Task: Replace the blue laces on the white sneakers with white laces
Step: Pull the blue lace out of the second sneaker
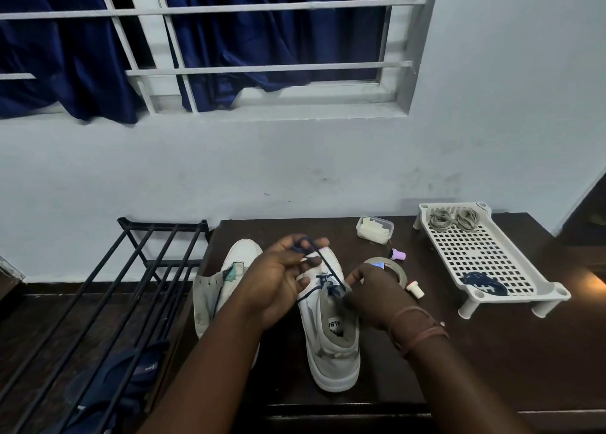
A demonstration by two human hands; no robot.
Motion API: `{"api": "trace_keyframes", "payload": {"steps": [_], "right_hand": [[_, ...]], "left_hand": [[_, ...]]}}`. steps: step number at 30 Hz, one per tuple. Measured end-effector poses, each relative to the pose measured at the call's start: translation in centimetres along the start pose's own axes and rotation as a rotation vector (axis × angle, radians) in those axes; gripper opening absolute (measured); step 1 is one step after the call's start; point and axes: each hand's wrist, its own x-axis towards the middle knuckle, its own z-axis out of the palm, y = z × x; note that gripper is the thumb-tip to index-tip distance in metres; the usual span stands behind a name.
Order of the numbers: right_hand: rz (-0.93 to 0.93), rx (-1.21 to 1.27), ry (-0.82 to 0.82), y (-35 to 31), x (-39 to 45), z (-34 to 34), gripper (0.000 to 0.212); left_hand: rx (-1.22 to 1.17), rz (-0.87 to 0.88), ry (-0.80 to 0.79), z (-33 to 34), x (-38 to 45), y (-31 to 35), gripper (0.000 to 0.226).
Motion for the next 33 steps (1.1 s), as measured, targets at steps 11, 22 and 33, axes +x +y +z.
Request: {"api": "trace_keyframes", "payload": {"steps": [11,22,33], "right_hand": [[-0.065,-0.03,0.073,-0.3,-0.3,1.3,0.005],[-0.35,-0.025,0.408,-1.2,-0.2,2.1,0.018],[-0.062,0.942,0.05,-2.3,-0.8,0.4,0.029]], "left_hand": [[-0.676,0.14,0.293,-2.1,0.1,0.8,0.032],[0.362,-0.138,0.405,1.1,-0.3,-3.4,0.029],[0.591,-0.13,0.33,0.8,-0.4,-4.5,0.035]]}}
